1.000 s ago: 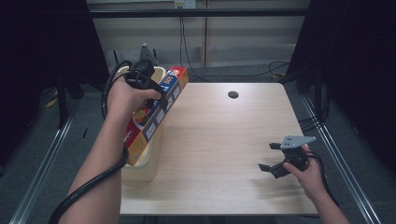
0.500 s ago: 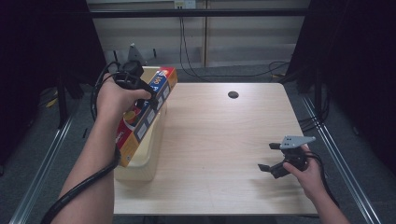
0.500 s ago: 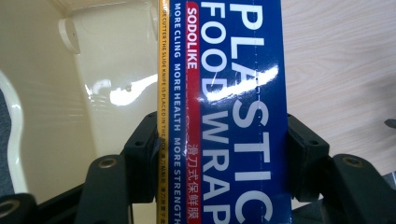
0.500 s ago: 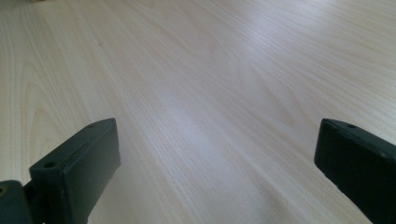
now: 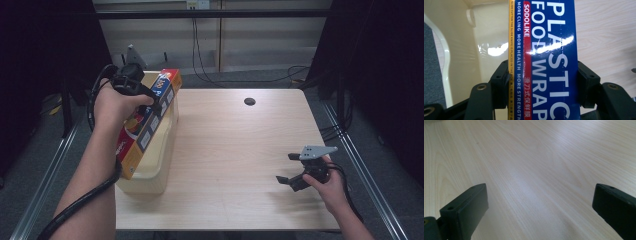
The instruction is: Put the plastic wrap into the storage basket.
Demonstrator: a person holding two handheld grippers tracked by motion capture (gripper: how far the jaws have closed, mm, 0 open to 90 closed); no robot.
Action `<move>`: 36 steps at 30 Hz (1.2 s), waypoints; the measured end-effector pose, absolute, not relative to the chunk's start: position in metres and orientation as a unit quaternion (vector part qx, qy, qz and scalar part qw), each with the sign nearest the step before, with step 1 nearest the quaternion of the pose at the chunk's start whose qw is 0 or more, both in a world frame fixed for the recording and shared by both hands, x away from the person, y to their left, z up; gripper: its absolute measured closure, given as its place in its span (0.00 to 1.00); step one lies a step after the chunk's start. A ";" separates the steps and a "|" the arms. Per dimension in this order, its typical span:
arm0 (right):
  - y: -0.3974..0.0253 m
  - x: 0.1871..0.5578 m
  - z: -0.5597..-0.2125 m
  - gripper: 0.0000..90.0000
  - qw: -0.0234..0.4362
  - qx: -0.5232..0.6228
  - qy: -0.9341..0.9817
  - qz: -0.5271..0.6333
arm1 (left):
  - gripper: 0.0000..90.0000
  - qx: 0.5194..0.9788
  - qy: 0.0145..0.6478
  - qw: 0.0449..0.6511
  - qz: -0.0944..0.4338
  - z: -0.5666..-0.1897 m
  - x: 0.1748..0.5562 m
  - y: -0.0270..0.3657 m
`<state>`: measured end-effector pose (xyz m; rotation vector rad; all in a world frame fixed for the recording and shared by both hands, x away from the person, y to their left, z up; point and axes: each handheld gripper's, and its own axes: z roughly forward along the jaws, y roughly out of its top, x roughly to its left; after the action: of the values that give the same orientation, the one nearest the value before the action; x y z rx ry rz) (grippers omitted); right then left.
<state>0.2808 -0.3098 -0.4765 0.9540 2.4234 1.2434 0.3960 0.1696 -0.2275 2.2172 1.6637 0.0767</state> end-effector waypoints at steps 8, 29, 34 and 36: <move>-0.310 0.281 -0.476 0.00 0.128 0.328 0.833 0.427 | 0.45 0.770 0.611 0.177 0.037 -0.233 0.396 0.179; -0.309 0.280 -0.476 0.00 0.131 0.327 0.834 0.425 | 0.45 0.749 0.641 0.163 0.035 -0.257 0.394 0.200; -0.308 0.280 -0.476 0.00 0.130 0.327 0.835 0.424 | 0.45 0.749 0.644 0.153 0.033 -0.266 0.395 0.203; -0.308 0.280 -0.477 0.00 0.130 0.327 0.835 0.423 | 0.45 0.750 0.644 0.150 0.032 -0.269 0.395 0.204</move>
<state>0.2802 -0.3082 -0.4765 0.9500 2.4245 1.2301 0.3947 0.2036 -0.2687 2.1541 1.8489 0.0917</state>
